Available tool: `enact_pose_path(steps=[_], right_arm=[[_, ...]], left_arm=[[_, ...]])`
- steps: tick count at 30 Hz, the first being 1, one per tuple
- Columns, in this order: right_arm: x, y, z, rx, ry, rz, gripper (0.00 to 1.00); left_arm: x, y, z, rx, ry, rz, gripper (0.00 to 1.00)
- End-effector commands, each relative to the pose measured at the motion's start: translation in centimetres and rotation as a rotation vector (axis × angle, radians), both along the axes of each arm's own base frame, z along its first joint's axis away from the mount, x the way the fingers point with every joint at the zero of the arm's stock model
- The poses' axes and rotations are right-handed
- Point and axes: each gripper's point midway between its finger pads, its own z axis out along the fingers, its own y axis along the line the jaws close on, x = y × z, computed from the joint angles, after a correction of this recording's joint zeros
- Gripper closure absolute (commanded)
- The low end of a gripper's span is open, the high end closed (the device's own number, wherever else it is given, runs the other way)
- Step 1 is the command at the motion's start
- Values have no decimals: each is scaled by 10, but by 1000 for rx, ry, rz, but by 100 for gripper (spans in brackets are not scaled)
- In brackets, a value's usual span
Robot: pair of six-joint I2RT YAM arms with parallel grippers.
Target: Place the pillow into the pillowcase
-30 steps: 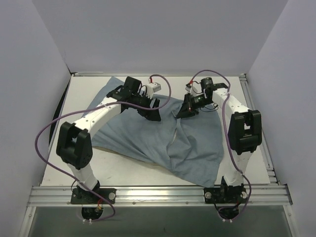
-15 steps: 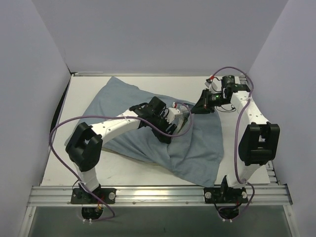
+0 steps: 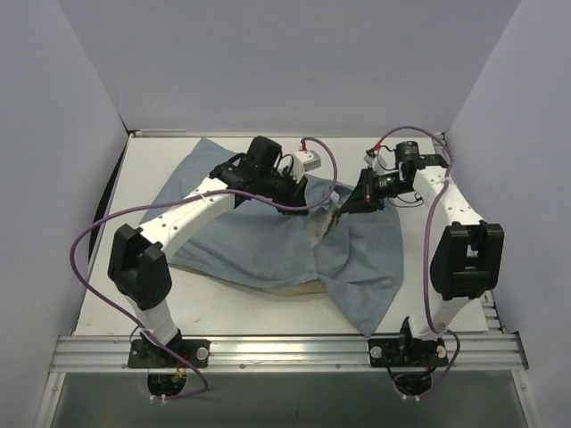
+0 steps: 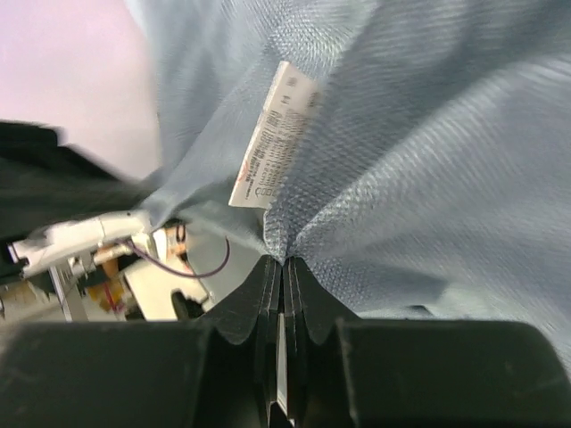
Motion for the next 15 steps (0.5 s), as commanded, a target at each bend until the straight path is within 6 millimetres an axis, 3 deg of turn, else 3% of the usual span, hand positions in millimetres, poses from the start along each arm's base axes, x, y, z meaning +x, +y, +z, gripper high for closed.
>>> enact_pose_path(steps=[1, 5, 8, 10, 13, 15], right_arm=[[-19, 35, 0, 47, 59, 104, 100], [-10, 70, -3, 86, 52, 124, 100], [-29, 91, -24, 95, 108, 158, 100], [-40, 90, -39, 87, 172, 115, 100], [-21, 90, -42, 79, 128, 52, 100], [13, 89, -34, 99, 100, -23, 100]], left_arm=[[-17, -18, 73, -171, -78, -59, 100], [-12, -19, 89, -219, -91, 25, 100], [-4, -15, 107, -260, -141, 91, 100], [0, -13, 119, -278, -165, 126, 100], [-10, -15, 118, -285, -143, 97, 100], [-24, -17, 114, -288, -132, 49, 100]])
